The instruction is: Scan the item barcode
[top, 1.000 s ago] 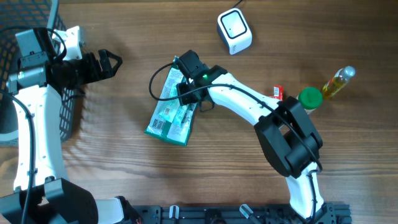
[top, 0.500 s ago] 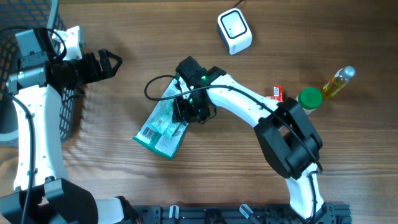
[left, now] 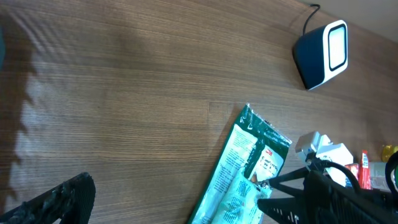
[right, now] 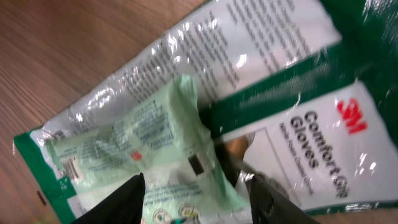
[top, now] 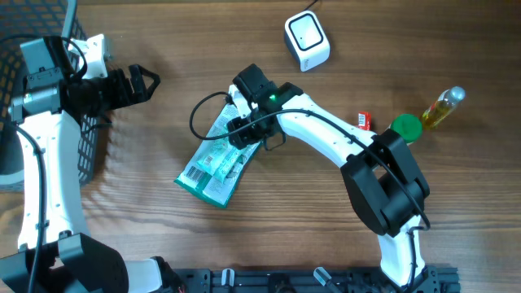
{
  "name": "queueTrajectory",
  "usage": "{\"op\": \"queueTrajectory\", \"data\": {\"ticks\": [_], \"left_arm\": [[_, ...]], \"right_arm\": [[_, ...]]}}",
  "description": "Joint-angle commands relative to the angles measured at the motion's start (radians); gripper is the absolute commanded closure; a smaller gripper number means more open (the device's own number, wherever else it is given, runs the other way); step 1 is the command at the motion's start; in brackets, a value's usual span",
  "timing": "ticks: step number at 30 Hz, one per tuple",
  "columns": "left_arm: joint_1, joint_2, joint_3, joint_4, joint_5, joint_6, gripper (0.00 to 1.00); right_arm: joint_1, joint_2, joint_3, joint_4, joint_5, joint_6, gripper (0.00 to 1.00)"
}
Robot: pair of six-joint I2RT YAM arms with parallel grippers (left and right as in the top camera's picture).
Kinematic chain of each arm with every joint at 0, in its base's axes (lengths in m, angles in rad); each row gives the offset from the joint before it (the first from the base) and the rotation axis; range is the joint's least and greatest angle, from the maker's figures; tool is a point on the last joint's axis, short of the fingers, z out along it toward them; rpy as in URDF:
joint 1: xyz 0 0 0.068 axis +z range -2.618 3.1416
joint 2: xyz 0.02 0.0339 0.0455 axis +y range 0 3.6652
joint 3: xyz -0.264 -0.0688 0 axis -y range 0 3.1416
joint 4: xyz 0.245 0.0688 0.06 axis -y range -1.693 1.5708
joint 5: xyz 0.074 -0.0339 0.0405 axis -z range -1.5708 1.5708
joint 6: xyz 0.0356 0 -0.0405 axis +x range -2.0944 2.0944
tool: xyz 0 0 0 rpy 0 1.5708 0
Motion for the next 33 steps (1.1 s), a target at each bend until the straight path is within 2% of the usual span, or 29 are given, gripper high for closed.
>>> {"op": "queueTrajectory", "data": {"ticks": [1, 8, 12, 19, 21, 23, 26, 28, 30, 33], "left_arm": [[-0.002, 0.005, 0.005, 0.002, 0.008, 0.015, 0.00], [-0.002, 0.005, 0.005, 0.002, 0.008, 0.015, 0.00], [-0.002, 0.005, 0.005, 0.002, 0.008, 0.015, 0.00], [-0.002, 0.005, 0.005, 0.002, 0.008, 0.015, 0.00], [-0.002, 0.005, 0.005, 0.002, 0.008, 0.015, 0.00], [-0.002, 0.005, 0.005, 0.002, 0.008, 0.015, 0.00], [-0.002, 0.005, 0.005, 0.002, 0.008, 0.015, 0.00], [-0.002, 0.005, 0.005, 0.002, 0.008, 0.015, 0.00], [-0.002, 0.005, 0.005, 0.002, 0.008, 0.015, 0.00], [-0.002, 0.005, 0.005, 0.002, 0.008, 0.015, 0.00]], "right_arm": [[-0.001, -0.022, -0.023, 0.036, 0.019, -0.035, 0.46], [0.000, -0.022, -0.130, 0.164, -0.011, -0.034, 0.46], [0.000, -0.022, -0.186, 0.221, -0.026, -0.034, 0.52], [0.000, -0.022, -0.199, 0.253, -0.027, -0.031, 0.70], [0.000, -0.022, -0.199, 0.250, -0.027, -0.031, 0.78], [0.000, -0.022, -0.199, 0.241, -0.027, -0.030, 0.78], [0.000, -0.022, -0.199, 0.200, -0.027, -0.031, 0.68], [0.000, -0.022, -0.200, 0.176, -0.026, -0.030, 0.66], [0.000, -0.022, -0.207, 0.171, -0.026, -0.030, 0.60], [0.004, -0.022, -0.253, 0.238, -0.026, -0.010, 0.60]]}}
